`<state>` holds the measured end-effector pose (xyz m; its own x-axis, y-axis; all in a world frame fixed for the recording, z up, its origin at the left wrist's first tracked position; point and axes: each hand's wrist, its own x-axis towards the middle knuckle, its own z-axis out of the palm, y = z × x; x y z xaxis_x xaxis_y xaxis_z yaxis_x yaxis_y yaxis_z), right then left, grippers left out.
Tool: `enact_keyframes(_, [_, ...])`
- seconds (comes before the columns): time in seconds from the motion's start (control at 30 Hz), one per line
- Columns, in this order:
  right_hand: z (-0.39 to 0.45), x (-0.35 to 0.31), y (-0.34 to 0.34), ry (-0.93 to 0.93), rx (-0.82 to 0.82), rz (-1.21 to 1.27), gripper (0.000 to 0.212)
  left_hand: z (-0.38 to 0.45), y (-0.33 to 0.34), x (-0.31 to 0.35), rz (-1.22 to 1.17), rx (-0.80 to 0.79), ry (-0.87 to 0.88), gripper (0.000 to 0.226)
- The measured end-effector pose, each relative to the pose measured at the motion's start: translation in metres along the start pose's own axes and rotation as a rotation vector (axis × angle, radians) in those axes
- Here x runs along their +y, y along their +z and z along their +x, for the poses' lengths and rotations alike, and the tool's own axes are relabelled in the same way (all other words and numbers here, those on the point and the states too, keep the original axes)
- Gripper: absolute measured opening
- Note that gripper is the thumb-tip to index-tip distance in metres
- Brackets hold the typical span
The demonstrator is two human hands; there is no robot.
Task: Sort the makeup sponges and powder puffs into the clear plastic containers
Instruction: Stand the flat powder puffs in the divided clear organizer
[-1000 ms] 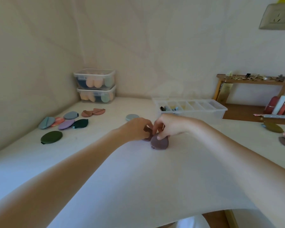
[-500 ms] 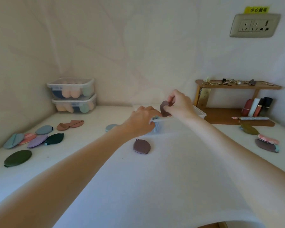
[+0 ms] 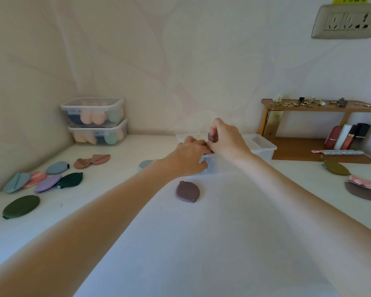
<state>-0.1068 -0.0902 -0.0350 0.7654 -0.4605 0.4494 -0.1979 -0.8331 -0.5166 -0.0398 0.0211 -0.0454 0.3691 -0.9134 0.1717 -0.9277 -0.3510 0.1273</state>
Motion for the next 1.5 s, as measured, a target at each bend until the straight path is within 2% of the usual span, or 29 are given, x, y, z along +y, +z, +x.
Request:
enact_keyframes(0.17, [0.005,0.000,-0.001,0.038,-0.048,-0.069,0.017,-0.001,0.001,-0.002,-0.010,0.022,-0.005,0.045])
enact_keyframes(0.33, [0.013,-0.003,-0.004,0.117,-0.178,-0.110,0.020,-0.004,-0.003,-0.004,0.043,-0.003,0.004,0.045])
enact_keyframes(0.47, [0.017,-0.004,-0.002,0.129,-0.222,-0.164,0.008,-0.004,-0.004,-0.005,0.112,0.014,0.011,0.047])
enact_keyframes(0.53, [0.018,-0.004,-0.002,0.157,-0.244,-0.155,0.030,-0.005,-0.003,-0.006,0.108,0.035,0.004,0.047])
enact_keyframes(0.6, [0.019,-0.001,-0.003,0.184,-0.261,-0.136,0.036,-0.005,-0.002,-0.006,0.094,0.049,-0.007,0.045])
enact_keyframes(0.7, [0.020,0.008,-0.003,0.159,-0.301,-0.178,0.024,-0.005,-0.003,-0.005,0.107,0.059,-0.034,0.042])
enact_keyframes(0.87, [0.022,0.006,-0.001,0.147,-0.386,-0.232,0.022,-0.004,-0.006,-0.004,0.077,0.023,-0.027,0.041])
enact_keyframes(1.0, [0.011,0.002,-0.002,0.099,-0.312,-0.238,0.023,-0.005,-0.002,-0.005,0.097,0.031,-0.048,0.039])
enact_keyframes(1.07, [0.000,-0.004,-0.004,-0.011,-0.193,-0.334,0.019,-0.004,-0.002,-0.004,0.130,0.037,-0.057,0.037])
enact_keyframes(1.1, [-0.007,-0.009,-0.007,-0.065,-0.114,-0.347,0.024,-0.004,-0.002,-0.003,0.150,0.040,-0.060,0.036])
enact_keyframes(1.17, [-0.017,-0.021,-0.014,-0.133,-0.048,-0.281,0.027,-0.005,-0.001,-0.003,0.183,0.052,-0.066,0.036])
enact_keyframes(1.3, [-0.036,-0.028,-0.013,-0.156,-0.290,-0.247,0.022,-0.012,0.001,-0.010,0.154,-0.002,-0.039,0.048])
enact_keyframes(1.4, [-0.044,-0.029,-0.014,-0.136,-0.388,-0.170,0.004,-0.023,0.001,-0.017,0.025,0.003,0.006,0.055])
enact_keyframes(1.5, [-0.052,-0.030,-0.006,-0.092,-0.591,-0.181,0.015,-0.034,0.000,-0.023,-0.074,0.096,-0.001,0.059])
